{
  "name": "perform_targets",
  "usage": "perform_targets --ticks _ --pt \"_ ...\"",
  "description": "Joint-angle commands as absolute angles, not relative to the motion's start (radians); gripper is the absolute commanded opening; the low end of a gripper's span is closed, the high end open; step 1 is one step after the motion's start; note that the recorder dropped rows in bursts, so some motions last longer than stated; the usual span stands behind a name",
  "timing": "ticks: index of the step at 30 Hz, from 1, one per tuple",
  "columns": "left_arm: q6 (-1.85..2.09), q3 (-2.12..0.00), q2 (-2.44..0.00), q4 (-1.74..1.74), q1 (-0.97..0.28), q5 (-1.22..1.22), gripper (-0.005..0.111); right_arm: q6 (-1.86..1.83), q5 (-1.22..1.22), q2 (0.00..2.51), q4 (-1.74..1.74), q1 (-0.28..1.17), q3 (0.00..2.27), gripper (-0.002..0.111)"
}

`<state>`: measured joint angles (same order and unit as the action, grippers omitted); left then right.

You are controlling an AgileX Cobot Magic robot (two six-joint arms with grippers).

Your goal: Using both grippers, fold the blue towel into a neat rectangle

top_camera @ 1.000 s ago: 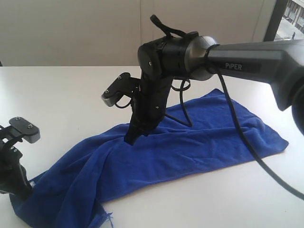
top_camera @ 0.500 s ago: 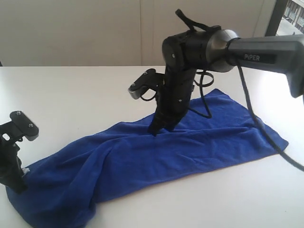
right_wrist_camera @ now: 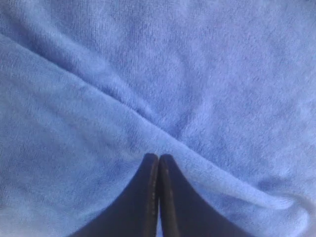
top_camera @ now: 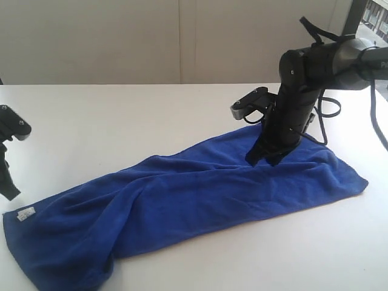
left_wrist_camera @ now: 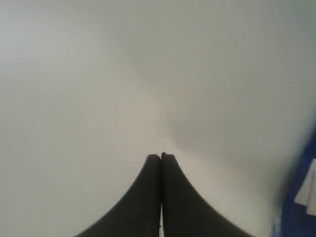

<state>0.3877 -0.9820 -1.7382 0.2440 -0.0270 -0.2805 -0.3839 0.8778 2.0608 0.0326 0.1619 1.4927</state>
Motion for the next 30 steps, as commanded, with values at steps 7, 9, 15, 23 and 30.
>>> perform_targets --ticks 7,9,15,23,30 --pt "0.591 -1.02 -1.589 -0.128 -0.158 -0.662 0.0 -0.381 0.829 2.049 0.034 0.156 1.486 0.001" --pt "0.584 -0.998 -1.597 -0.13 -0.178 -0.662 0.0 -0.381 0.837 2.049 0.034 0.156 1.486 0.001" --pt "0.548 -0.935 -1.645 -0.115 -0.193 -0.602 0.0 -0.381 0.853 2.049 0.034 0.156 1.486 0.001" --pt "0.484 -0.895 -1.657 -0.029 -0.193 -0.494 0.0 -0.381 0.859 2.049 0.034 0.156 1.486 0.001" --pt "0.413 -0.895 -1.735 0.062 -0.191 -0.482 0.0 -0.381 0.859 2.049 0.034 0.156 1.486 0.001"
